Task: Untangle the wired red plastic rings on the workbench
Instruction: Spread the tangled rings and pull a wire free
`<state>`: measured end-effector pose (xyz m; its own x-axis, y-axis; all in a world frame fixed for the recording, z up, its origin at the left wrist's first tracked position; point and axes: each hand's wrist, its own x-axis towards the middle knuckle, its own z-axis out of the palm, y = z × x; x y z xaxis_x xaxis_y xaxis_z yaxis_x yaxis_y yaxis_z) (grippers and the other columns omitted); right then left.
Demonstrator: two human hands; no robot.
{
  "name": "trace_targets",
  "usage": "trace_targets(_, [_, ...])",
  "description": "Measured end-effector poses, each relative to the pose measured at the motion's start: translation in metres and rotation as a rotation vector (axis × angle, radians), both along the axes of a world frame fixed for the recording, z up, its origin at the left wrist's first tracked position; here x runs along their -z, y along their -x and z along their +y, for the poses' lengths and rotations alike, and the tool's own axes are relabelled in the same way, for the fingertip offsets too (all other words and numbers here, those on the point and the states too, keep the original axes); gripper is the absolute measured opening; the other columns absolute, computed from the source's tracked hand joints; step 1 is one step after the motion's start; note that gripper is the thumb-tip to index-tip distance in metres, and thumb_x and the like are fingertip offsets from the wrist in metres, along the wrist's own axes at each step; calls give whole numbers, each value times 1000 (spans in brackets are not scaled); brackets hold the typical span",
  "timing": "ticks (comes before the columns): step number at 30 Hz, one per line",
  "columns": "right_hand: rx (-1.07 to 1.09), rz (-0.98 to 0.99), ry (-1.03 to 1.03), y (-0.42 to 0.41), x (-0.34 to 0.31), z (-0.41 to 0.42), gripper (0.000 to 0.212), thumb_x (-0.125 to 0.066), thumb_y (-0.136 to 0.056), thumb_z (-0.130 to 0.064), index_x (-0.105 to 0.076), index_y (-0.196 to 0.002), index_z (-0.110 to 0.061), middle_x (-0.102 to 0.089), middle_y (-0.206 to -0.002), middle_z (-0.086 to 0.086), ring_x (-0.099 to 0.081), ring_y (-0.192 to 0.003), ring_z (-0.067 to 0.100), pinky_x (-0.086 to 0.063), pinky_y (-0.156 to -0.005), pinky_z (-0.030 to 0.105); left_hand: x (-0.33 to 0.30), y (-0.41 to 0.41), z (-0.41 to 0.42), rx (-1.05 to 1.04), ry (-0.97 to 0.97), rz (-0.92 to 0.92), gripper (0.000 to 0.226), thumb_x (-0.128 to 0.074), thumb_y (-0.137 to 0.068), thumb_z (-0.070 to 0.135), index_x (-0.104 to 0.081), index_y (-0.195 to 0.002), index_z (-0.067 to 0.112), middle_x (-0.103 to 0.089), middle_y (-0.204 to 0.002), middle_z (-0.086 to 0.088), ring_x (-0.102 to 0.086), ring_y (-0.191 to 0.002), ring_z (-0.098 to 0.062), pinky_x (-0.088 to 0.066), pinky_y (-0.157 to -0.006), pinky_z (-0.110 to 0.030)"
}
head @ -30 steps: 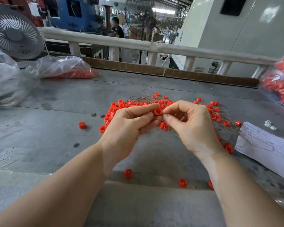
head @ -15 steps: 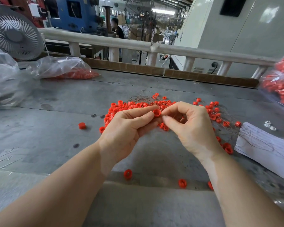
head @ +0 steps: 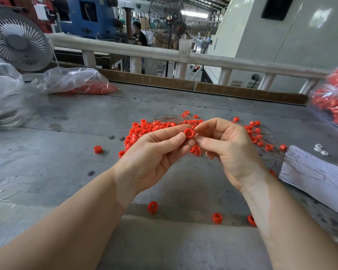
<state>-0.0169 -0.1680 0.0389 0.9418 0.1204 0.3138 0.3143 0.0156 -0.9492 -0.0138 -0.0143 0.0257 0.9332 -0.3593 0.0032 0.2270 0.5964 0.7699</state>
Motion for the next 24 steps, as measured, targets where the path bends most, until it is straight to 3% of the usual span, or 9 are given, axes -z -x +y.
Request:
trace_targets(12, [7,99,-38,-2,1,-2,19,-64,-79,3,-66,-72,-15,-65,-62,2,-55,-54,12,-39,-44,16,-1,1,-2,19,34,31,21,-58,-69,3,-77,-75,6,-72,-76,-9,-71,-71,-11,-55,-63,-15])
trace_targets(24, [60,53,98,-3,2,-2,23,-65,-82,-2,-67,-66,-19,-62,-63,2,-52,-58,16,-36,-44,17,-1,0,-2,-21,32,62,22,-60,-67,1,-77,-78,8,-72,-76,-9,-71,-69,-12,-55,-60,-15])
